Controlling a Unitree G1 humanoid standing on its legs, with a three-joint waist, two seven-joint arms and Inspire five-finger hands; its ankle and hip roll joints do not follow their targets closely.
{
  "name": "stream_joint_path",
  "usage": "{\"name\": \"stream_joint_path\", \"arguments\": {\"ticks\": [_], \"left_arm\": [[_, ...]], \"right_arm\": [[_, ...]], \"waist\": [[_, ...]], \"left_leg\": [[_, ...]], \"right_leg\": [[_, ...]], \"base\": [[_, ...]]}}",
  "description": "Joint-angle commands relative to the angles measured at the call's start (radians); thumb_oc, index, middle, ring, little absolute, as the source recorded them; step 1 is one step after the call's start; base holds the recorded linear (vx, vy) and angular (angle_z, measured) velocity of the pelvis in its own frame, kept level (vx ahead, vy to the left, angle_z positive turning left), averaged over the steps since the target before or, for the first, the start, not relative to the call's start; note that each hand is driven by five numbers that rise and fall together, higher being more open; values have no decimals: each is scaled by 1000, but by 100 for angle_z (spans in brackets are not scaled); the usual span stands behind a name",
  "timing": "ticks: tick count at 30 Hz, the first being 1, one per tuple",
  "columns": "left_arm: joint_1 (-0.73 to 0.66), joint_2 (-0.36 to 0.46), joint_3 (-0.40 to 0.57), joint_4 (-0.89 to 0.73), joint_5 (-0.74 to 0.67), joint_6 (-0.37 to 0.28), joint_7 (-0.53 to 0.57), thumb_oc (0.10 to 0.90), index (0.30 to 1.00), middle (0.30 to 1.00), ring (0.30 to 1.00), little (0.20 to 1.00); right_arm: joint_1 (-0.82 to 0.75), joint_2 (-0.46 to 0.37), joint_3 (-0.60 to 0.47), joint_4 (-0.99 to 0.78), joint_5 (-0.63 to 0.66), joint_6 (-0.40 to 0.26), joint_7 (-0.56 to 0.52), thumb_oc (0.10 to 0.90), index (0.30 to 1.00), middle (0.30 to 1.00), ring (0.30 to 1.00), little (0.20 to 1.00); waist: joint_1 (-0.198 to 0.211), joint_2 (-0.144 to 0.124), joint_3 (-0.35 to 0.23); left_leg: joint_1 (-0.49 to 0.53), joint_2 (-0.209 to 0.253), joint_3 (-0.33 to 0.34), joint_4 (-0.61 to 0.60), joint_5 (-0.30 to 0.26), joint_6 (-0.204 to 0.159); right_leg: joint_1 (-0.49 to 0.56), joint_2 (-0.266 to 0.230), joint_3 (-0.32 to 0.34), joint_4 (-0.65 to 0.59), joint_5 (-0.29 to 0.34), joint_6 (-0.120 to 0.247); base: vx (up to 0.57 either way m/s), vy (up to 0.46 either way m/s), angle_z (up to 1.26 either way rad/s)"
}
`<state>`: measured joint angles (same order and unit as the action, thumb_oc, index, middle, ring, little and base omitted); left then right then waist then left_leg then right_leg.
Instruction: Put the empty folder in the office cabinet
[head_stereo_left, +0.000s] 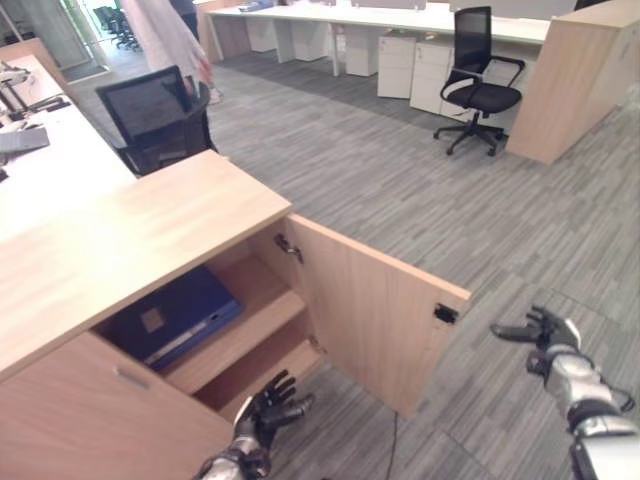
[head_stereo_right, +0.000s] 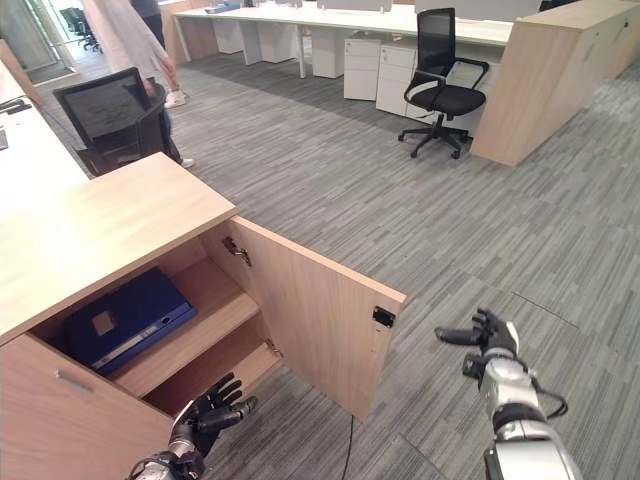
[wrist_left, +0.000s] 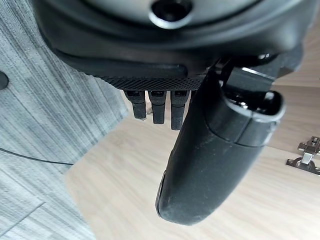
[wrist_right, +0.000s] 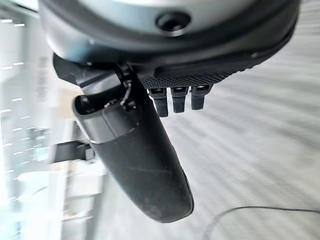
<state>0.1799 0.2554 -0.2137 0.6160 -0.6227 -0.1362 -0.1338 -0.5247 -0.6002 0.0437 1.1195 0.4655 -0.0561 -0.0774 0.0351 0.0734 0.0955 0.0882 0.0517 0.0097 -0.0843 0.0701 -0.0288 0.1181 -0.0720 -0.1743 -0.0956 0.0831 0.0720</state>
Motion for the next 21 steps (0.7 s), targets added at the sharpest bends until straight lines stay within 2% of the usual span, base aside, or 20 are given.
{"name": "stream_joint_path", "arguments": {"ticks": [1, 2, 5, 11, 18, 21], "left_arm": [[-74, 62, -28, -67, -13, -65, -30, 800, 900, 900, 900, 900], [-72, 65, -35, -59, -10, -61, -26, 800, 900, 900, 900, 900], [-65, 61, -39, -48, -6, -58, -24, 800, 900, 900, 900, 900], [-61, 48, -39, -39, -2, -55, -12, 800, 900, 900, 900, 900], [-68, 36, -13, -36, 2, -57, 11, 800, 900, 900, 900, 900], [-78, 18, 44, -6, -7, -63, 39, 800, 900, 900, 900, 900]], "right_arm": [[-119, -44, 52, 44, 35, -80, -14, 800, 900, 900, 900, 900], [-167, -12, 92, 25, 29, -83, -13, 800, 900, 900, 900, 900], [-184, 24, 117, 11, 20, -82, -14, 800, 900, 900, 900, 900], [-155, 148, 172, -46, -14, -76, -8, 800, 900, 900, 900, 900], [-39, 286, 231, -128, -46, -68, 13, 800, 900, 900, 900, 900], [93, 343, 271, -261, -60, -66, 49, 800, 900, 900, 900, 900]], "waist": [[37, -69, -32], [45, -71, -30], [50, -72, -30], [61, -73, -27], [72, -71, -21], [71, -73, -18]], "left_leg": [[20, 20, 8, 20, -64, -50], [18, 21, 0, 21, -64, -50], [18, 22, -3, 21, -63, -50], [14, 22, -18, 21, -62, -49], [9, 21, -36, 21, -59, -49], [4, 23, -49, 21, -55, -52]], "right_leg": [[52, -28, -3, 27, -128, 55], [50, -26, -8, 31, -130, 53], [51, -25, -12, 32, -131, 51], [51, -24, -24, 38, -134, 47], [52, -22, -40, 39, -138, 43], [52, -24, -56, 40, -139, 43]], "base": [[11, -11, 9], [1, -9, 11], [5, -3, 10], [-1, -3, 5], [0, 0, 0], [-28, -10, 16]]}}
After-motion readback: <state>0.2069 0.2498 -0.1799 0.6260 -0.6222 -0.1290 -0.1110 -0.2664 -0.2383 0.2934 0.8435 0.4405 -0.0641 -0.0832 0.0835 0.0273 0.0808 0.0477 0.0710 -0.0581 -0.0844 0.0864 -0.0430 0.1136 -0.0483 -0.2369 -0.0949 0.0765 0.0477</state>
